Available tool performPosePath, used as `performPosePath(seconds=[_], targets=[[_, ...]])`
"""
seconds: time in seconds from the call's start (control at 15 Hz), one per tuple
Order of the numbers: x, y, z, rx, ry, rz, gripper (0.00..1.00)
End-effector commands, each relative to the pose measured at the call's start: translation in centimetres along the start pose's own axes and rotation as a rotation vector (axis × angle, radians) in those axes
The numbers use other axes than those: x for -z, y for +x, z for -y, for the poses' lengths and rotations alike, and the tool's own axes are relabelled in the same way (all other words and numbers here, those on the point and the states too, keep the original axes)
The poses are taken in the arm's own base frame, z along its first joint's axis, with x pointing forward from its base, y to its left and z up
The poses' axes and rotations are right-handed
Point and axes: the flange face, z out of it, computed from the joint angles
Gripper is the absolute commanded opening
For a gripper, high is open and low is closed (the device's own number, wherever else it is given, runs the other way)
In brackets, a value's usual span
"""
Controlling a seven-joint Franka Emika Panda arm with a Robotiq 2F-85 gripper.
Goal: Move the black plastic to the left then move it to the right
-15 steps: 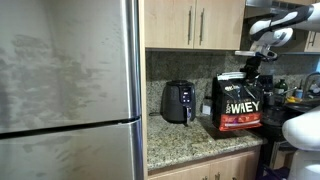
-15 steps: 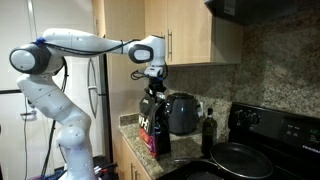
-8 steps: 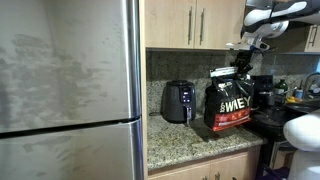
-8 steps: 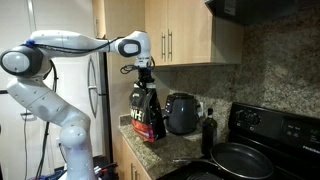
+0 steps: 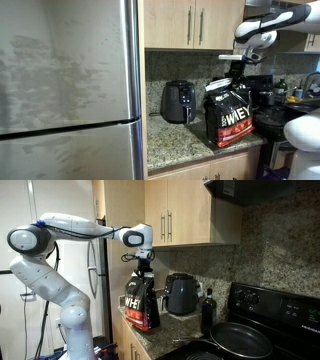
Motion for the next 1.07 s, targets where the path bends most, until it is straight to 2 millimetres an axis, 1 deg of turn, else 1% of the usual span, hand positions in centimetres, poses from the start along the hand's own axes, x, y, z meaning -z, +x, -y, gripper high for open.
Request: performPosePath(seconds=[0.0, 0.13, 0.2, 0.27, 0.33, 0.4, 0.47, 0.53, 0.67, 0.87, 1.0], targets=[[-1.0, -8.6, 3.4, -0.053, 0.063, 0.080, 0.00], [-2.2, -14.0, 5.1, -0.035, 0.104, 0.068, 0.00], [-4.3, -10.3, 3.3, -0.031, 0.026, 0.036, 0.01], [-5.1, -12.6, 3.8, -0.029, 0.041, 0.034, 0.01], [-5.7, -14.1, 4.1, -0.026, 0.046, 0.032, 0.01], [-5.8, -14.6, 4.4, -0.028, 0.049, 0.033, 0.00], [-6.8, -14.5, 4.6, -0.025, 0.045, 0.005, 0.00], [-7.9, -15.0, 5.0, -0.012, 0.035, 0.005, 0.00], [-9.8, -16.8, 6.4, -0.019, 0.047, 0.018, 0.00], [-10.3, -20.0, 8.6, -0.082, 0.073, 0.117, 0.00], [-11.1, -22.5, 9.6, -0.091, 0.089, 0.152, 0.00]])
